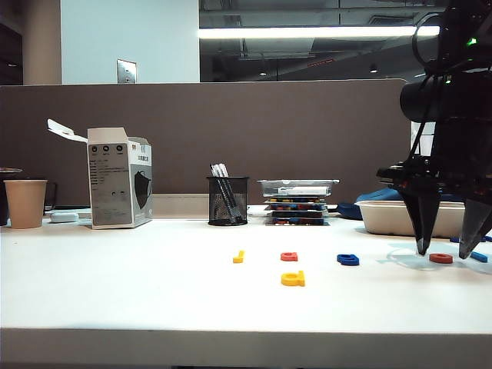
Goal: Select the appropriate letters from the row of letter magnets placed on the table to arrange into the word "dog".
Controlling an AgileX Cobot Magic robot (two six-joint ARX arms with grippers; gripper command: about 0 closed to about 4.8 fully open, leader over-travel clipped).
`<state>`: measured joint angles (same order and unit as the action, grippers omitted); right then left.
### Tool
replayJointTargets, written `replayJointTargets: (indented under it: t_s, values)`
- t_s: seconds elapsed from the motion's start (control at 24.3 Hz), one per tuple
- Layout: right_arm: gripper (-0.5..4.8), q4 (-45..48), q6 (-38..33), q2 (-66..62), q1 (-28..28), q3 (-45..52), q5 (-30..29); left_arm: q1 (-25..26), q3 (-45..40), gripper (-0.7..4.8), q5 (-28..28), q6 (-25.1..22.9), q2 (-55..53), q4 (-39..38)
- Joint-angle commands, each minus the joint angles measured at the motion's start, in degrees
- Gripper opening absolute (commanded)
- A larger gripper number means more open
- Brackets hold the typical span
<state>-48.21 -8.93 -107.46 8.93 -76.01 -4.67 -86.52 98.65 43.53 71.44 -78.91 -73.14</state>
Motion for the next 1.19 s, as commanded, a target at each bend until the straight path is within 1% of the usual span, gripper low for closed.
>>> replayJointTargets:
  t_s: [0.04, 1.19]
  values:
    - [2.56, 0.7, 0.17, 0.24, -0.04, -0.13, 0.13, -0.04, 0.11, -0.05, 0.17, -0.28, 0.09, -0.04]
    - [2.52, 0.92, -0.48, -0.94, -0.04, 0.33, 1.09, -0.04, 0.11, -0.05, 0.2, -0.28, 0.09, -0.04]
